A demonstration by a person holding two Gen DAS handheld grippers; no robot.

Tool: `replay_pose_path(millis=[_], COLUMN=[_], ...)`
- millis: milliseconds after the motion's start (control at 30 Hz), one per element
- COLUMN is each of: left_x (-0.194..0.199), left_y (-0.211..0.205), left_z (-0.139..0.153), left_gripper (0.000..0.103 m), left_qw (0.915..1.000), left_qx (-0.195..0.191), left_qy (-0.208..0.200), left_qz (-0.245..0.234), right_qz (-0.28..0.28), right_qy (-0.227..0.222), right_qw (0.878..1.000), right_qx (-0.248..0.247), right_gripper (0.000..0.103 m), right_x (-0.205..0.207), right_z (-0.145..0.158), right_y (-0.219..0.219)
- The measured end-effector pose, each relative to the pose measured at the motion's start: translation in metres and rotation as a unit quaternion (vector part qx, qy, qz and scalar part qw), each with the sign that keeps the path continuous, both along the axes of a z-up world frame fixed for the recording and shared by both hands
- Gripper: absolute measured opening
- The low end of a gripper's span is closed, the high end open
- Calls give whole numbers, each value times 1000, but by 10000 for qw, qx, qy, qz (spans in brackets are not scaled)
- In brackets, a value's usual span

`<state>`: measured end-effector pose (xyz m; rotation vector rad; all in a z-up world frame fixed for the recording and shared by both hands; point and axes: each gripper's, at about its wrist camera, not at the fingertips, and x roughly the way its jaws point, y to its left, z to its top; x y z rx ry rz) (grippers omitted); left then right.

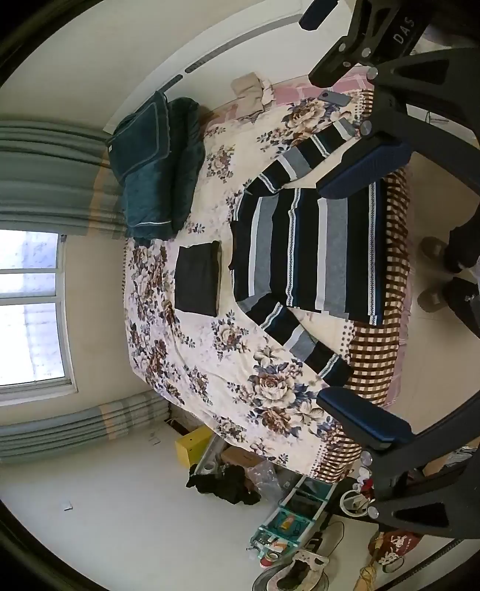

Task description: Fold small clothes

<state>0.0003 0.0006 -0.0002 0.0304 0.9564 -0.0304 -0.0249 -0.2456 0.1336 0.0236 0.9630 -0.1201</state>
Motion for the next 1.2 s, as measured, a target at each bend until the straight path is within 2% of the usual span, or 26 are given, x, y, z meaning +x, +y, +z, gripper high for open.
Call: replay_pose_path(millis=[233, 400, 1200], left_x=[7, 16, 11], left_y=[2, 6, 1], left_z=[1, 14, 23], left_gripper=[103, 103, 103], left_qw=[10000, 10000, 9998], left_qx=[20, 10, 68], left_qy=[0, -45, -198], left_qz=[-41, -17, -5], right_qz=[-2, -5, -12], right_qy=[-16, -32, -84], right_qw=[10000, 10000, 10000], right_qx=[-22, -27, -38], right_gripper=[103, 103, 103], right_x=[0, 0, 8], right_z=[0, 1, 11], right_y=[0, 0, -3])
